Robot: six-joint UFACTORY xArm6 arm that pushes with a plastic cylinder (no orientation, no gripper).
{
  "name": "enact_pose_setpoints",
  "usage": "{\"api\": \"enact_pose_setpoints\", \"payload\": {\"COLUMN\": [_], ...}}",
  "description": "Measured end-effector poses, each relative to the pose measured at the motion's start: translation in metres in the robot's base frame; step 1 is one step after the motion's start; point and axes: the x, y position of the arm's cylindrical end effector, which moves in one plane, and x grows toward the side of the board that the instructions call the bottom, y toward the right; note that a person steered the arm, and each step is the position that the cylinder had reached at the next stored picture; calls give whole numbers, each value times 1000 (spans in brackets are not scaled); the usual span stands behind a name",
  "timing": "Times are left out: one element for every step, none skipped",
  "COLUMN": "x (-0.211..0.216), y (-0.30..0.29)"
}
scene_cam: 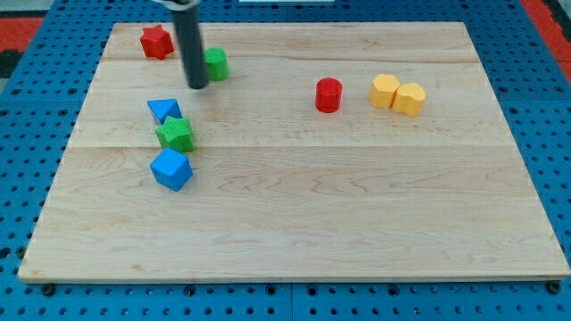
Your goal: Slide yellow heart up a bit
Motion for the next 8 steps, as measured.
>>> {"api": "enact_pose_setpoints", "payload": {"x": [-29, -51, -50, -49, -49, -49, -17, 44], "y": [38, 109, 112, 100, 125, 124, 124, 96]}}
